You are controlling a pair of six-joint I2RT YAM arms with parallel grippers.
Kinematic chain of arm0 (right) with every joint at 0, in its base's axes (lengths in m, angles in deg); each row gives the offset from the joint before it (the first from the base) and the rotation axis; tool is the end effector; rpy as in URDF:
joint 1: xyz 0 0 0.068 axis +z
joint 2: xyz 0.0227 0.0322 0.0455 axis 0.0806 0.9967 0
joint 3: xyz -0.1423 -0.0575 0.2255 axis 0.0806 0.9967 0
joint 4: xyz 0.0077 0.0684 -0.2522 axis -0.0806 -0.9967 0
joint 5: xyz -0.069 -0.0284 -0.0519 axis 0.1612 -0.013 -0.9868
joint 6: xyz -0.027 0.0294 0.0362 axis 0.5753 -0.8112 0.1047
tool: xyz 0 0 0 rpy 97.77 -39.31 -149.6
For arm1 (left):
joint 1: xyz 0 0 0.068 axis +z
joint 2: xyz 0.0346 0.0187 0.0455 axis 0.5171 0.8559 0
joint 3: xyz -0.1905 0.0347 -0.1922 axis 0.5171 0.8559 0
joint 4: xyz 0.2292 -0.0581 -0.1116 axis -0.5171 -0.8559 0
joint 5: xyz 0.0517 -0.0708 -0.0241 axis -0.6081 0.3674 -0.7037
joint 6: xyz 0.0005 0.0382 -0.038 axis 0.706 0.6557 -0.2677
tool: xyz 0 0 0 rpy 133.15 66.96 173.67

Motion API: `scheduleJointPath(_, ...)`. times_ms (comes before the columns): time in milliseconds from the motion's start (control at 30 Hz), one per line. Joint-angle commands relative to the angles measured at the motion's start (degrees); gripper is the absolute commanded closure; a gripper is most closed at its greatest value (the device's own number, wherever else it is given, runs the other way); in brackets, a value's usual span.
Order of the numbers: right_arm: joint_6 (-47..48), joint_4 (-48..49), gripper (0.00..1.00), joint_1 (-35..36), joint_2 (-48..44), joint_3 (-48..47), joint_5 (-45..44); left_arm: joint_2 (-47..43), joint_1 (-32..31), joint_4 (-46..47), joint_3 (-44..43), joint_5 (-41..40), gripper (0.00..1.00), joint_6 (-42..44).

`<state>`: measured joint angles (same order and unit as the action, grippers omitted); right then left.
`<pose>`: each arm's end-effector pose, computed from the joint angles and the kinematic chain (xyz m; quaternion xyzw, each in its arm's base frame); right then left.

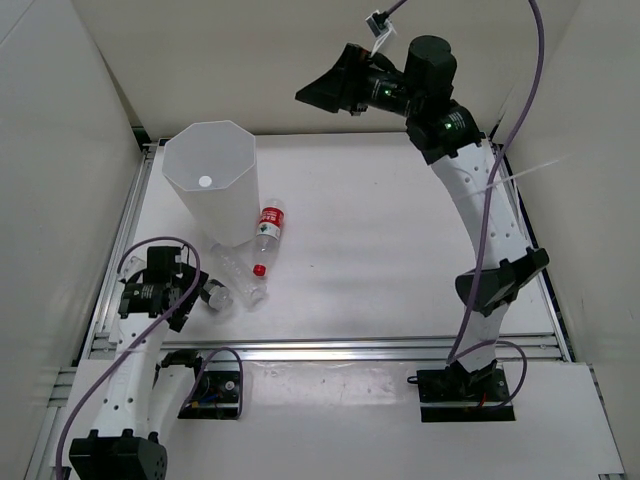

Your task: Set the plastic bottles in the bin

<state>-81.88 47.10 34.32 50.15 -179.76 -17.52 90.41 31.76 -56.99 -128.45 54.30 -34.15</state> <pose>0.3395 0.2155 0.5367 -0.1554 0.6568 0.5541 0.4873 0.1231 0.0097 0.2496 -0.5112 0.8224 -0.0097 0.2494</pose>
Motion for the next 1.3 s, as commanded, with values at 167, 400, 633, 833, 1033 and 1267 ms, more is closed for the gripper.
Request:
scheduleJointPath(167,3.76,-7.63,0.0,2.12,-6.97,8.7,7.41,7.69,-0.18,13.97,2.51,-1.83,0.0,-3.38)
scheduleJointPath(400,5.43,-10.97,0.0,-0.95,-8.73,8.7,9.95,13.95,-1.59,17.14,4.52,0.73,0.0,-5.75)
scheduleJointPath(633,5.95,-12.12,0.0,-2.88,-11.01,10.63,9.96,15.27,-2.12,20.93,8.75,4.06,0.0,-5.76)
scheduleJointPath(833,5.96,-13.25,0.0,-4.12,-11.54,11.16,9.44,16.77,-2.12,20.93,11.74,6.27,0.06,-6.9)
scheduleJointPath(1033,5.43,-13.26,0.0,-4.64,-11.01,11.16,9.96,13.78,-2.12,14.1,1.77,1.98,0.32,-8.13)
scheduleJointPath(1267,4.9,-13.26,0.0,-4.64,-10.49,12.47,9.96,11.32,-2.12,-2.8,-29.93,-13.06,0.35,-8.84)
